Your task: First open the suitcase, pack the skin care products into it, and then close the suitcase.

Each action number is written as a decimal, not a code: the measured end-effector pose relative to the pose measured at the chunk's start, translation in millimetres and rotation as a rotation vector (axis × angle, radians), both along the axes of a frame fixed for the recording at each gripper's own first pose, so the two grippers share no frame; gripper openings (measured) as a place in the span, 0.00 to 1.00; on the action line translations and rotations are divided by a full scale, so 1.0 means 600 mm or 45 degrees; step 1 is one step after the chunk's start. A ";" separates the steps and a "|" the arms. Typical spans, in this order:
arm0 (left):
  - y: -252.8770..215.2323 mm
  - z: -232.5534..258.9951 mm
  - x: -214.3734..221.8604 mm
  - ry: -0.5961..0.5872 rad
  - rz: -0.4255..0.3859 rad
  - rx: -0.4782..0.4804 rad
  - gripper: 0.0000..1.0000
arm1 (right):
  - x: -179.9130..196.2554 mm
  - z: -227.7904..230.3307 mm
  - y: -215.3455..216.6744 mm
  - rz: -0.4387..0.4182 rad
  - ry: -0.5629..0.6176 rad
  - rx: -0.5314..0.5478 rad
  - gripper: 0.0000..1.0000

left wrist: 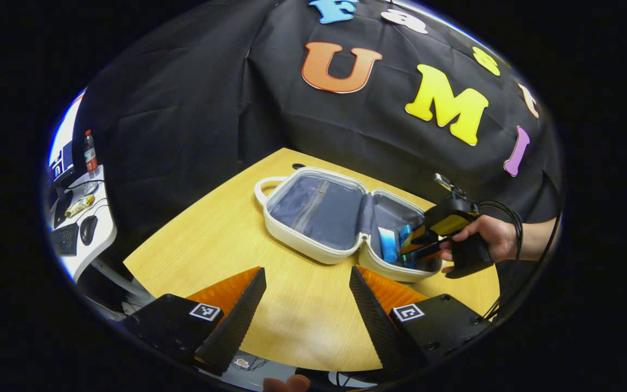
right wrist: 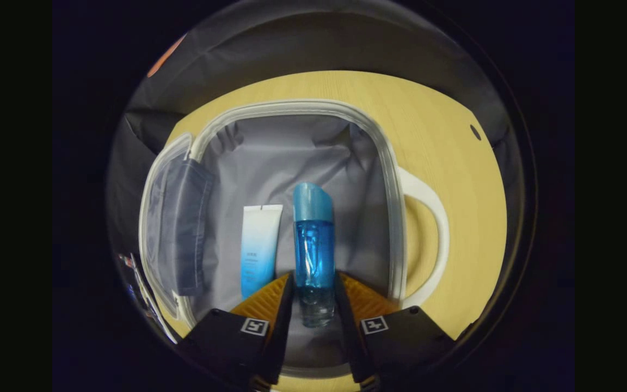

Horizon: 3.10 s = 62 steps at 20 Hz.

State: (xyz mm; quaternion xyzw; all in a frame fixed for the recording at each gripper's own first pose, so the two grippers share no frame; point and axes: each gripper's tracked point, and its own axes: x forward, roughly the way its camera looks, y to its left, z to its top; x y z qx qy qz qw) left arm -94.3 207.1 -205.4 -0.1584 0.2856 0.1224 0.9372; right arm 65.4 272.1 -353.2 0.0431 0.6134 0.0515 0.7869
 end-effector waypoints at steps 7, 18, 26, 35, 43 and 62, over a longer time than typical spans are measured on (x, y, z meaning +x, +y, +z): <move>0.114 -0.019 0.059 -0.093 0.067 0.039 0.99 | -0.025 0.178 -0.068 0.134 -0.371 0.092 0.77; 0.276 -0.085 0.260 -0.418 0.097 -0.502 0.96 | -0.066 0.381 -0.201 0.411 -0.976 -0.188 0.80; 0.319 -0.184 0.342 -0.311 0.189 -0.877 0.96 | -0.061 0.438 -0.227 0.328 -1.093 -0.232 0.77; 0.299 -0.223 0.399 -0.167 0.324 -0.998 0.55 | -0.078 0.459 -0.247 0.344 -1.154 -0.269 0.80; 0.295 -0.101 0.402 -0.211 0.284 -0.738 0.13 | -0.090 0.504 -0.301 0.143 -1.271 -0.222 0.80; -0.326 0.204 0.397 -0.498 -0.617 0.374 0.11 | -0.186 0.555 -0.550 -0.233 -1.439 -0.355 0.80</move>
